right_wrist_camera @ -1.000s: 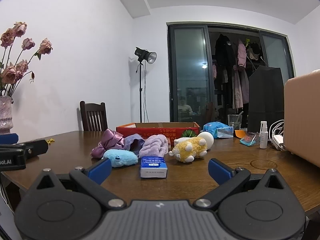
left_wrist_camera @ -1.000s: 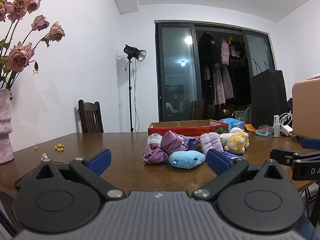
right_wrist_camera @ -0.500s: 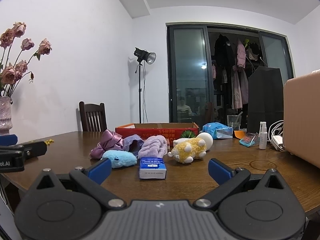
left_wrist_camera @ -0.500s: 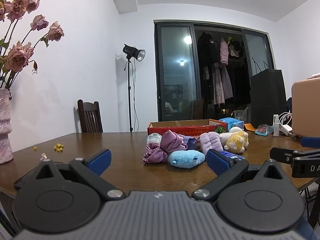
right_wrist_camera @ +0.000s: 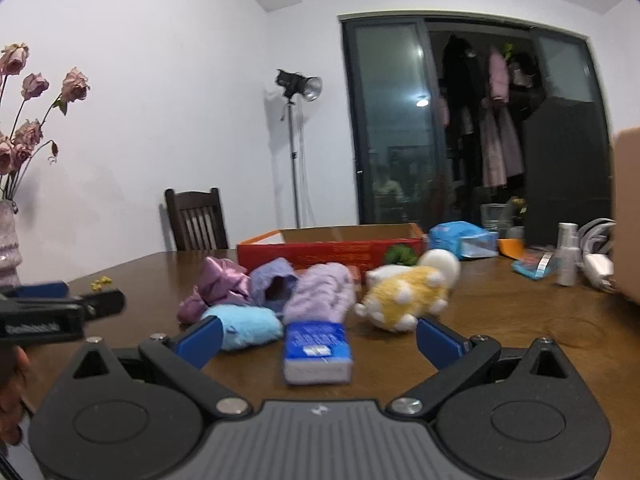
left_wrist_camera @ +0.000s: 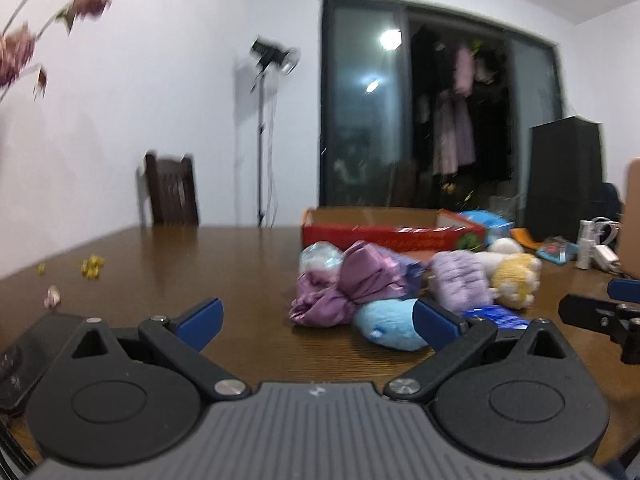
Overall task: Organize soft objects
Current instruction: 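Close both grippers together on the pink satin scrunchie and lift it, then carry the scrunchie over the cardboard box and open both grippers, then move both grippers back over the table toward the plush lamb, then close both grippers on the yellow-and-white plush lamb and lift it, then carry the plush lamb into the cardboard box and open both grippers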
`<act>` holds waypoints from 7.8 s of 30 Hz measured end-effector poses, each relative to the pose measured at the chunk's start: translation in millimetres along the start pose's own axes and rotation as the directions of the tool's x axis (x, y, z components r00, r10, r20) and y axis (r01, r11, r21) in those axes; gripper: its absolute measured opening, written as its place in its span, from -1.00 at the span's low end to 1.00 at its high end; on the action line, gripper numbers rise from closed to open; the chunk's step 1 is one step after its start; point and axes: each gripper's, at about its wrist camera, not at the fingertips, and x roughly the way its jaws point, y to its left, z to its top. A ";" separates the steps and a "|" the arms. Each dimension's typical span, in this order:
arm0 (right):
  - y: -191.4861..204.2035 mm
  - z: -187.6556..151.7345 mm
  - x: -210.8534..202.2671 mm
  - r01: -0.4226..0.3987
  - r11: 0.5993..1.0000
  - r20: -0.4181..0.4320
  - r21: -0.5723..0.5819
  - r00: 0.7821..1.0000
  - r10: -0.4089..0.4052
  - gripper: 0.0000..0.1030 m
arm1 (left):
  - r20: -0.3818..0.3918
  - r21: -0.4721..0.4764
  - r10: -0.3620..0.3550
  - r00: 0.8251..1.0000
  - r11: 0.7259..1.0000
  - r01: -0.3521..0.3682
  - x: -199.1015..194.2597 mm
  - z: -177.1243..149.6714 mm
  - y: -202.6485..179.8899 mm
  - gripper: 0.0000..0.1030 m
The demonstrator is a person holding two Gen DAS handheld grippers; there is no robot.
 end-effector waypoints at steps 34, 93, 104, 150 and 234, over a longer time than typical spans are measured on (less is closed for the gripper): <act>-38.9 -3.8 39.1 -0.271 0.868 -0.246 0.415 0.885 0.395 -0.38 | -0.211 -0.078 -0.449 0.868 0.893 0.443 6.8 -12.9 -20.4 0.42; -90.1 236.6 473.0 -0.085 0.965 -0.469 0.250 0.861 0.197 0.16 | -0.400 -0.044 -0.249 0.882 0.966 0.253 407.6 256.4 -3.6 0.40; -136.6 289.0 242.6 -0.083 0.991 -0.302 0.105 0.947 0.111 0.50 | -0.255 0.021 -0.300 0.919 0.949 0.316 214.5 269.7 -34.0 0.63; -121.9 39.8 159.7 0.123 0.952 -0.314 0.279 0.949 -0.030 -0.16 | -0.252 0.033 -0.329 0.910 0.937 0.347 111.5 52.2 -97.4 0.93; -159.6 287.7 235.0 0.008 0.994 -0.211 -0.112 0.977 -0.031 0.46 | -0.217 0.028 -0.322 0.921 0.942 0.336 255.1 272.6 -54.9 0.62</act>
